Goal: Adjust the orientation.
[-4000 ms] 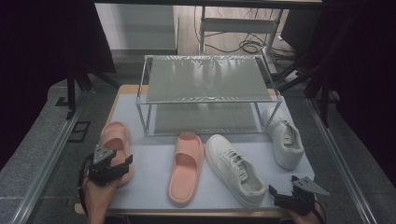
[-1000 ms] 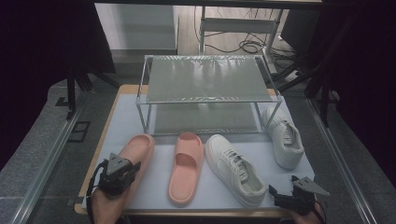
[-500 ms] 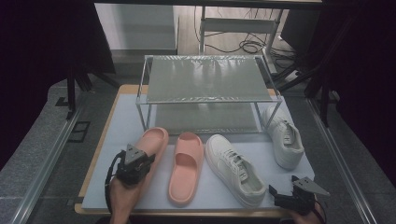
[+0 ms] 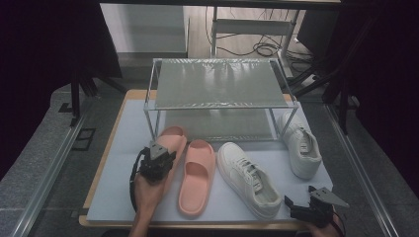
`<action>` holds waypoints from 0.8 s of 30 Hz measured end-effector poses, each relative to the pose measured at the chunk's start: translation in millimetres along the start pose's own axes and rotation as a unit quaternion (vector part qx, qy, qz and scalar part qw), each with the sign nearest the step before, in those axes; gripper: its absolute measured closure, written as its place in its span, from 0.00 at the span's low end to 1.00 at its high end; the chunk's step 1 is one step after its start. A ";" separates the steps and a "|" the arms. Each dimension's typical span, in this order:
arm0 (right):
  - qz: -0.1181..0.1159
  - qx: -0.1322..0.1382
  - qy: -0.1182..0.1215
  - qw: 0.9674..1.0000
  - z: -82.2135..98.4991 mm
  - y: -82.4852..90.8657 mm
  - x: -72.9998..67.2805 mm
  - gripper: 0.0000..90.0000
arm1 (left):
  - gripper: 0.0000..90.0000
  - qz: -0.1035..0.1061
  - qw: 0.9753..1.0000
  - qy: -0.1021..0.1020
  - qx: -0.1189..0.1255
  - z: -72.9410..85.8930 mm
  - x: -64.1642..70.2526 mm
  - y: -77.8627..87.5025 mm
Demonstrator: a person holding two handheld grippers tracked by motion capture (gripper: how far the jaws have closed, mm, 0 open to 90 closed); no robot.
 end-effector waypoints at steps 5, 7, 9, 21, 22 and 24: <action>0.000 0.000 0.000 1.000 0.0 0.0 0.0 0.00 | 0.91 -0.012 1.000 -0.003 0.003 -8.2 -0.5 -15.1; 0.000 0.000 0.000 1.000 0.0 0.0 0.0 0.00 | 0.91 -0.015 1.000 -0.003 0.003 -11.2 -0.9 -21.9; 0.000 0.000 0.000 1.000 0.0 0.0 0.0 0.00 | 0.91 -0.018 1.000 -0.003 0.003 -13.6 -1.4 -29.3; -0.001 0.000 0.000 1.000 0.1 0.3 0.3 0.00 | 0.91 -0.048 0.999 -0.005 -0.010 -16.4 -13.5 -68.2; -0.001 0.000 0.000 1.000 0.1 0.3 0.3 0.00 | 0.90 -0.049 0.999 -0.009 -0.012 -16.2 -14.2 -70.3; -0.001 0.000 0.000 1.000 0.1 0.3 0.3 0.00 | 0.90 -0.050 0.999 -0.011 -0.015 -15.8 -14.3 -72.2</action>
Point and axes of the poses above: each handheld gripper's, and its own axes: y roughly backward along the jaws, z roughly out of its underside, x roughly to its right, the point moved 5 cm from there along -y, roughly forward along the jaws, and after that the axes turned 10 degrees about x, right-handed, at the moved point
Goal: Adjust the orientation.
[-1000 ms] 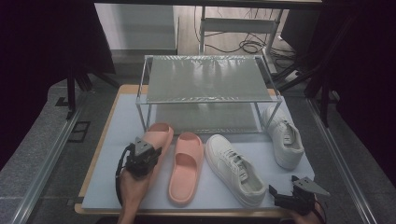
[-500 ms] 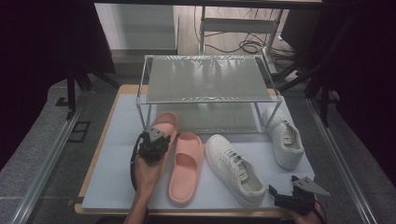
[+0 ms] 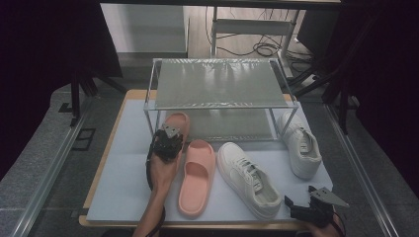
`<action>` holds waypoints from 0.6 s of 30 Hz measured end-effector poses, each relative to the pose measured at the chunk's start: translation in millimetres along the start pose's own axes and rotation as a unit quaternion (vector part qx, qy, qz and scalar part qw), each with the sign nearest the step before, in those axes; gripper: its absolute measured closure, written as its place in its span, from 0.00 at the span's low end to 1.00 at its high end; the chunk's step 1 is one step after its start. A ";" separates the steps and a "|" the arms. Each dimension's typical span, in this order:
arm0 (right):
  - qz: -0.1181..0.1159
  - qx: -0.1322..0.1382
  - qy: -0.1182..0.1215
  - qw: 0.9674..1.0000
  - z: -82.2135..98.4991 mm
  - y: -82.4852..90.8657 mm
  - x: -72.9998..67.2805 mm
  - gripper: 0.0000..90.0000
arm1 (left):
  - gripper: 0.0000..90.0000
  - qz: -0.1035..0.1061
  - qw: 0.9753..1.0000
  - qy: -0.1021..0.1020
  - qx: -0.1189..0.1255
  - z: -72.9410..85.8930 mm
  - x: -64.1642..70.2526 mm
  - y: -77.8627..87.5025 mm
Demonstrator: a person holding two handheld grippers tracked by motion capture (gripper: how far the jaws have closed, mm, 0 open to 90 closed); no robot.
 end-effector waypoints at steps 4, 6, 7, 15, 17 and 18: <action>0.000 0.000 0.000 1.000 0.0 0.0 0.0 0.00 | 0.90 -0.004 1.000 -0.007 -0.003 -0.5 2.4 -5.0; 0.000 0.000 0.000 1.000 0.0 0.0 0.0 0.00 | 0.90 -0.003 1.000 -0.009 -0.006 -0.7 3.3 -6.9; 0.000 0.000 0.000 1.000 0.0 0.0 0.0 0.00 | 0.90 -0.001 1.000 -0.009 -0.009 -0.2 4.2 -8.2; 0.000 0.000 0.000 1.000 0.0 0.1 0.0 0.00 | 0.78 0.008 1.000 -0.007 -0.009 -3.6 6.5 -5.0; 0.000 0.000 0.000 1.000 0.1 0.1 0.0 0.00 | 0.74 0.008 1.000 -0.006 -0.007 -5.4 7.1 -0.1; 0.000 0.000 0.000 1.000 0.1 0.1 0.1 0.00 | 0.73 0.010 1.000 -0.005 -0.007 -5.2 7.4 1.8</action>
Point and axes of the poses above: each handheld gripper's, and its own axes: y roughly backward along the jaws, z roughly out of its underside, x roughly to its right, the point moved 5 cm from there along -y, roughly forward along the jaws, and after that the axes turned 10 degrees about x, right-handed, at the moved point
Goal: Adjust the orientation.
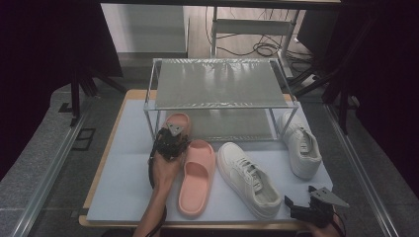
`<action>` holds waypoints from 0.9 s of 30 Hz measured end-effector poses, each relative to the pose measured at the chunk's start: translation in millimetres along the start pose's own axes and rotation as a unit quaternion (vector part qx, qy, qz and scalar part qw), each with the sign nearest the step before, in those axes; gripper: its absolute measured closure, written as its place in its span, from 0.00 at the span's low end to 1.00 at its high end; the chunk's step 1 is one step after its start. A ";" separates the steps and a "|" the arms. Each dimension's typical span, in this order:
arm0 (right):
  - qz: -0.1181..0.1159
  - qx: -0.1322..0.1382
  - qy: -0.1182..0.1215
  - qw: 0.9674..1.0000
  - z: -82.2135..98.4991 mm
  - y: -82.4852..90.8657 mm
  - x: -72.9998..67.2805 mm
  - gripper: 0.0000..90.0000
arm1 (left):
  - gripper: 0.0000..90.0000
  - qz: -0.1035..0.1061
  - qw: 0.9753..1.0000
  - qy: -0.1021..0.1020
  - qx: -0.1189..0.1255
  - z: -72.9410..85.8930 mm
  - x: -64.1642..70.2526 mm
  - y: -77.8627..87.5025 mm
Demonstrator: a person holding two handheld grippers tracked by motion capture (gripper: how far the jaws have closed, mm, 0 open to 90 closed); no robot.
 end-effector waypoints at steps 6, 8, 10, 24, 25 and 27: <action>0.000 0.000 -0.001 1.000 0.0 0.0 -0.1 0.00 | 0.64 0.025 1.000 0.009 -0.005 5.1 1.2 11.4; 0.000 0.000 0.000 1.000 0.0 0.0 0.0 0.00 | 0.62 0.030 0.999 0.012 -0.003 6.7 0.4 16.6; 0.000 0.000 -0.001 1.000 0.0 0.0 -0.1 0.00 | 0.60 0.037 0.999 0.016 -0.001 7.8 -0.8 22.4; 0.000 0.001 -0.001 1.000 0.0 -0.2 -0.2 0.00 | 0.59 0.056 0.998 0.017 0.012 14.2 -11.1 62.8; 0.000 0.001 -0.001 1.000 0.0 -0.2 -0.2 0.00 | 0.59 0.056 0.998 0.017 0.012 14.2 -11.1 62.8; 0.000 0.001 -0.001 1.000 0.0 -0.2 -0.2 0.00 | 0.59 0.057 0.998 0.026 0.016 17.9 -14.2 72.5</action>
Point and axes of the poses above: each handheld gripper's, and its own axes: y roughly backward along the jaws, z roughly out of its underside, x roughly to its right, the point moved 5 cm from there along -y, roughly forward along the jaws, and after that the axes turned 10 degrees about x, right-handed, at the moved point
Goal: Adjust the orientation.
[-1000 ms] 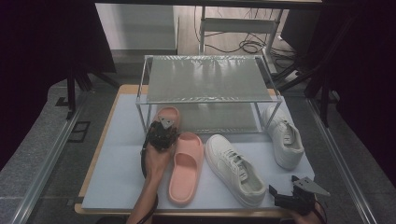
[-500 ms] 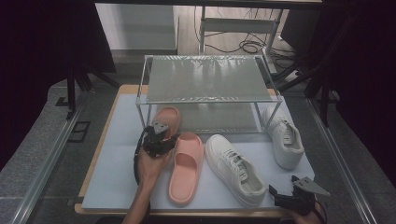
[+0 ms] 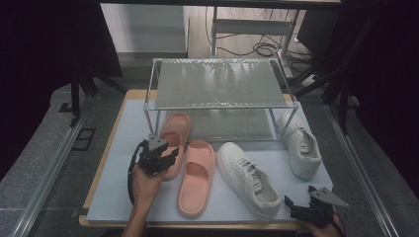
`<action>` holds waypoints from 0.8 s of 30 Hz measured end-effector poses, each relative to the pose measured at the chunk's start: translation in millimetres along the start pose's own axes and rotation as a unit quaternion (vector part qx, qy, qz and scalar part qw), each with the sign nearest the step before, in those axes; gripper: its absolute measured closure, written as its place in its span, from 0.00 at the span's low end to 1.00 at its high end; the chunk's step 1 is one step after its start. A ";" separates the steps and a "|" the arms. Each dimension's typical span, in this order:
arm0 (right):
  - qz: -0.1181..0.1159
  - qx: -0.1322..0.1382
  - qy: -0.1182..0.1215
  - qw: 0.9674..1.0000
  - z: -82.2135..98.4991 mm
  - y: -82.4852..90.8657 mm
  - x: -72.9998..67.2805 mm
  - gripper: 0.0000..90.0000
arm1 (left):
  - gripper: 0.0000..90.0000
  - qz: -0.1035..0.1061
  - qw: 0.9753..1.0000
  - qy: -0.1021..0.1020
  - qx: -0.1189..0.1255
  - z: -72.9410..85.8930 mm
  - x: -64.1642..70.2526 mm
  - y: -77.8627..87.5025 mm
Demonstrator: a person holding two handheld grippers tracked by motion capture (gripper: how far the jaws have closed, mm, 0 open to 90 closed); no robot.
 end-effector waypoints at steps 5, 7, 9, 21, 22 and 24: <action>0.000 0.000 0.000 1.000 0.0 0.0 0.0 0.00 | 0.61 0.004 1.000 0.016 0.001 6.6 -4.8 14.1; 0.000 0.000 0.000 1.000 0.0 -0.1 -0.1 0.00 | 0.64 0.002 1.000 0.006 -0.002 14.0 -7.0 24.8; 0.000 0.000 0.000 1.000 0.0 -0.1 -0.1 0.00 | 0.68 0.001 1.000 0.000 -0.004 20.5 -8.5 32.1; 0.000 0.000 0.000 1.000 -0.1 -0.1 -0.1 0.00 | 0.91 0.009 1.000 0.000 -0.027 62.6 -9.1 48.6; 0.000 0.000 0.000 1.000 -0.1 -0.1 -0.1 0.00 | 0.93 0.010 0.999 -0.003 -0.030 66.1 -8.0 48.3; 0.001 0.000 0.000 1.000 0.0 -0.1 -0.1 0.00 | 0.97 0.010 0.999 -0.008 -0.038 72.6 -6.4 48.1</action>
Point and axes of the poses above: each handheld gripper's, and its own axes: y roughly backward along the jaws, z roughly out of its underside, x roughly to its right, the point moved 5 cm from there along -y, roughly forward along the jaws, and after that the axes turned 10 degrees about x, right-handed, at the moved point
